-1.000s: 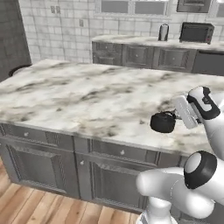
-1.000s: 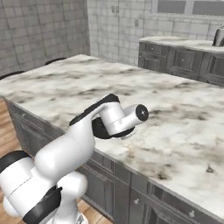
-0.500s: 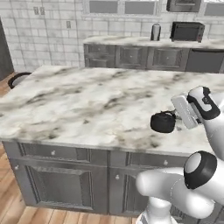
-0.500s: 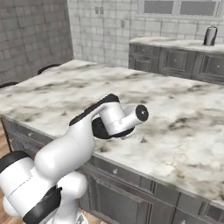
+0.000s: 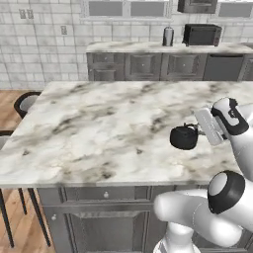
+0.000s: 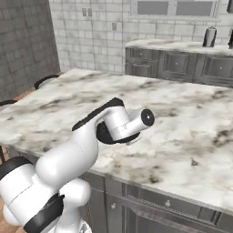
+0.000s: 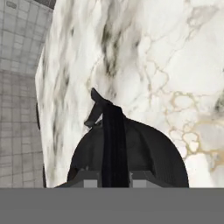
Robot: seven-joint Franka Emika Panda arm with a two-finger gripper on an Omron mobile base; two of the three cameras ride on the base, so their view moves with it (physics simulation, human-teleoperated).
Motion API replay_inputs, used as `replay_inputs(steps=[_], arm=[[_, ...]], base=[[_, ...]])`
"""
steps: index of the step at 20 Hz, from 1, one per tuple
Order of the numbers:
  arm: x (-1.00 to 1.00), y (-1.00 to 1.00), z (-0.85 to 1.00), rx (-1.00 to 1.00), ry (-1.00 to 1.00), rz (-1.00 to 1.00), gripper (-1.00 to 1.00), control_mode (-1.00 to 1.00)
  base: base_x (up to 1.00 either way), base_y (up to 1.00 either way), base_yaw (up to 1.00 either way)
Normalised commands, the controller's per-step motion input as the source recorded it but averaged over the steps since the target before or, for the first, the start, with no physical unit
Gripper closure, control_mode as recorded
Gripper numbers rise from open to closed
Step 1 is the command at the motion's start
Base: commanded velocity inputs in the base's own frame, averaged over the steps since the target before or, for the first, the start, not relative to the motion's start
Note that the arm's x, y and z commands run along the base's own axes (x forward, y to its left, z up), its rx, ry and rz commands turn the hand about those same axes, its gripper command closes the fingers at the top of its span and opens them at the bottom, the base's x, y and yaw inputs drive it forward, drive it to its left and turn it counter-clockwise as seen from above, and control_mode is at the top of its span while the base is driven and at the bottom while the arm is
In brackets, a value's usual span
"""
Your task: The kettle is done boiling. Turn off the stove, then wait for 300 timesteps before moving the kettle to the dining table.
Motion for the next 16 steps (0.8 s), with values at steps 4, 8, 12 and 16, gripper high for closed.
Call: replay_inputs(steps=[4,8,12,16], arm=[[0.00,0.00,0.00,0.00,0.00,0.00,1.00,1.00],[0.00,0.00,0.00,0.00,0.00,0.00,1.00,1.00],[0.00,0.00,0.00,0.00,0.00,0.00,1.00,1.00],[0.00,0.00,0.00,0.00,0.00,0.00,1.00,1.00]], base=[[0.50,1.00,-0.29],[0.27,1.00,-0.27],[0.18,1.00,-0.26],[0.21,1.00,-0.25]])
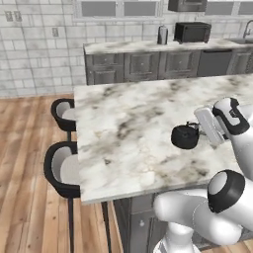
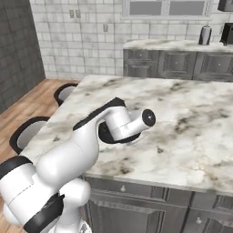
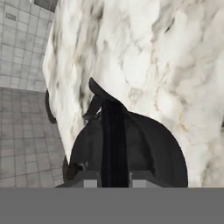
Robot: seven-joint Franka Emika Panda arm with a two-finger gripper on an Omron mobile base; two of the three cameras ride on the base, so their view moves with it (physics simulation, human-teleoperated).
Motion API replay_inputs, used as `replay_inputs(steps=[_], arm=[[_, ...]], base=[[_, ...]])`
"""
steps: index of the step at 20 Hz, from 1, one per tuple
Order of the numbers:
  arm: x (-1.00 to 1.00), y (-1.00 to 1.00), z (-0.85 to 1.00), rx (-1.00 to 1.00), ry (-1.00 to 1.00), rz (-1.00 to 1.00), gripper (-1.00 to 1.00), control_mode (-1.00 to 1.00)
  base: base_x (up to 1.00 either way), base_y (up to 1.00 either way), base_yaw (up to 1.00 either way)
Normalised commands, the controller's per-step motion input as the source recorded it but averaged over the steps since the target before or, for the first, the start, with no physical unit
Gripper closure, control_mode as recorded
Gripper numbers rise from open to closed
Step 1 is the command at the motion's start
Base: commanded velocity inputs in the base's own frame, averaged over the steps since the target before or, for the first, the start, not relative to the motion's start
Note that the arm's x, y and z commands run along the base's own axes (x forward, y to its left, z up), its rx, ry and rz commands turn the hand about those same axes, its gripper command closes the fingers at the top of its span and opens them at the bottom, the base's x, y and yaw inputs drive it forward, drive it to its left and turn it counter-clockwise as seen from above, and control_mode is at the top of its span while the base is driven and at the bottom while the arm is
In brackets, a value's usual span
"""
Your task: The kettle is done boiling. Turn off the stove, then wait for 300 timesteps before moving the kettle to the dining table.
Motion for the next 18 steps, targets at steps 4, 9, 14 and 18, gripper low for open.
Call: replay_inputs(steps=[4,9,14,18], arm=[[0.00,0.00,0.00,0.00,0.00,0.00,1.00,1.00],[0.00,0.00,0.00,0.00,0.00,0.00,1.00,1.00],[0.08,0.04,0.00,0.00,0.00,0.00,1.00,-1.00],[0.21,0.19,-0.03,0.00,0.00,0.00,1.00,-1.00]], base=[[0.19,0.68,-0.18],[0.03,0.07,-0.02],[0.00,0.00,0.00],[0.00,0.00,0.00]])
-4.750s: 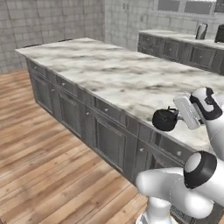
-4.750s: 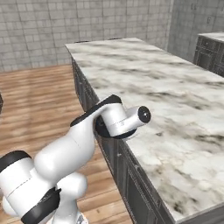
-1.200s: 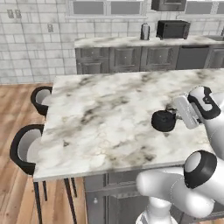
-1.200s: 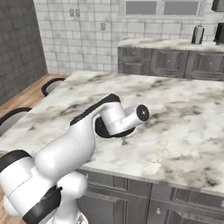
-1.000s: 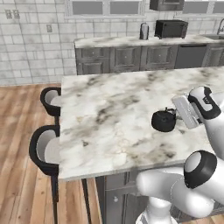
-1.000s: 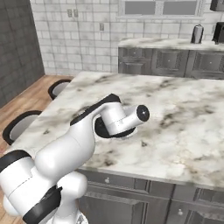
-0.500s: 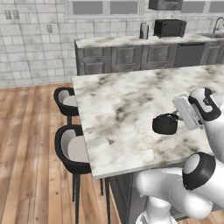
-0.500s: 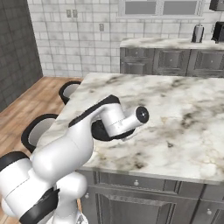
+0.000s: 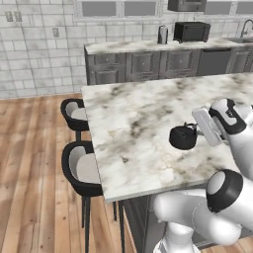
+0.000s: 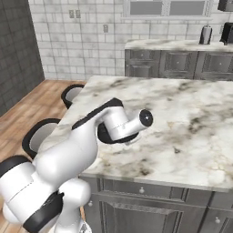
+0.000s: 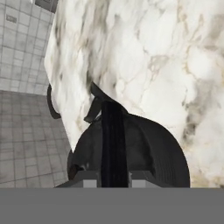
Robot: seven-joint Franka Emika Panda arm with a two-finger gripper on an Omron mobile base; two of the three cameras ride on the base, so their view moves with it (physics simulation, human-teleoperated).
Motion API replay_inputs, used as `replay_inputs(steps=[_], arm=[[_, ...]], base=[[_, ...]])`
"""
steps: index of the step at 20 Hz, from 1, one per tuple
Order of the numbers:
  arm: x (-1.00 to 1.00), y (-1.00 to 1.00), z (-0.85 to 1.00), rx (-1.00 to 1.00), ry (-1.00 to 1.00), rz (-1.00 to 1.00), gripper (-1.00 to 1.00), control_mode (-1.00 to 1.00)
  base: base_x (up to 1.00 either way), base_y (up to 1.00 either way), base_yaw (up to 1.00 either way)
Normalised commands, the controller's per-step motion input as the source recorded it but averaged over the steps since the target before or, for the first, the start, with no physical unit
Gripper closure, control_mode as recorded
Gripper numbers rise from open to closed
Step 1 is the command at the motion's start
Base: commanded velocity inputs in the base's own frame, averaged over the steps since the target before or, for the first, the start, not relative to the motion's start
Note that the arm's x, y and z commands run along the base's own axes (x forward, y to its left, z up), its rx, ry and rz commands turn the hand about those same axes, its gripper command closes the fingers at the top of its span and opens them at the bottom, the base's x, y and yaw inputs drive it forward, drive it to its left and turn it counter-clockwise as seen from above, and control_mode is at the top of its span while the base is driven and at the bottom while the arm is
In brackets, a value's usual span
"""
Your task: The kettle is done boiling. Turn off the stove, then wait for 300 timesteps before moving the kettle to the dining table.
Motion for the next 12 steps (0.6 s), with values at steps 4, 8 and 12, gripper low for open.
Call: replay_inputs(steps=[4,8,12], arm=[[0.24,0.30,-0.08,0.00,0.00,0.00,1.00,-1.00],[0.27,0.33,-0.17,0.00,-0.01,-0.02,1.00,-1.00],[0.26,0.35,-0.19,0.00,-0.01,-0.03,1.00,-1.00]], base=[[0.00,0.00,0.00],[0.00,0.00,0.00],[0.00,0.00,0.00]])
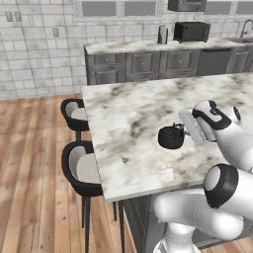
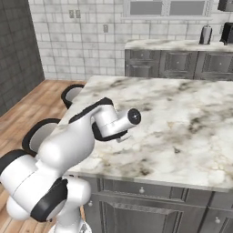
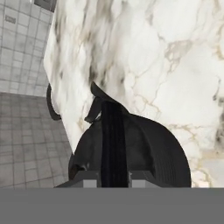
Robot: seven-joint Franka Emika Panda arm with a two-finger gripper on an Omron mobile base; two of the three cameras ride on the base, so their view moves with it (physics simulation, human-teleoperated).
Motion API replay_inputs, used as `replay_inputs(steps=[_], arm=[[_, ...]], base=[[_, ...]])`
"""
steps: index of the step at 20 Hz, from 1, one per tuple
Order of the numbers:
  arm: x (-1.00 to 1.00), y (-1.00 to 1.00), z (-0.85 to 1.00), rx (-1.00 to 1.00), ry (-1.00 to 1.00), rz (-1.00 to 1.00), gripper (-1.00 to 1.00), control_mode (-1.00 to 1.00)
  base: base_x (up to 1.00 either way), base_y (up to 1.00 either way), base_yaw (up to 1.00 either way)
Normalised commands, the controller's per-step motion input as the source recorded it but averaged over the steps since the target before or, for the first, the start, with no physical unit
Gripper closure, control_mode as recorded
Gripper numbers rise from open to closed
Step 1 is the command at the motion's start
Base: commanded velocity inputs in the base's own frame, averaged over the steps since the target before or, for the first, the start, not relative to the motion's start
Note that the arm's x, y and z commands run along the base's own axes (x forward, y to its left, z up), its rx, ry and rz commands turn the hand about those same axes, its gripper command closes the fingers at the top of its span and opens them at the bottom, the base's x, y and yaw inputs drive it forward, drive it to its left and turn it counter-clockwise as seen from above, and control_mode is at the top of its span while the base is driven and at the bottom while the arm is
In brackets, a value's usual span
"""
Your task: The kettle is done boiling. Turn off the stove, then wait for 300 timesteps before moving the kettle to the dining table.
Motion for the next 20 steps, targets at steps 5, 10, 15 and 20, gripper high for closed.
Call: replay_inputs(steps=[5,10,15,20], arm=[[0.25,0.34,-0.18,0.00,0.00,-0.03,1.00,-1.00],[0.21,0.31,-0.20,-0.01,0.00,-0.06,1.00,-1.00],[0.13,0.18,-0.15,-0.01,-0.05,-0.06,1.00,-1.00],[0.00,0.07,-0.08,0.00,-0.08,-0.03,1.00,-1.00]], base=[[0.00,0.00,0.00],[0.00,0.00,0.00],[0.00,0.00,0.00],[0.00,0.00,0.00]])
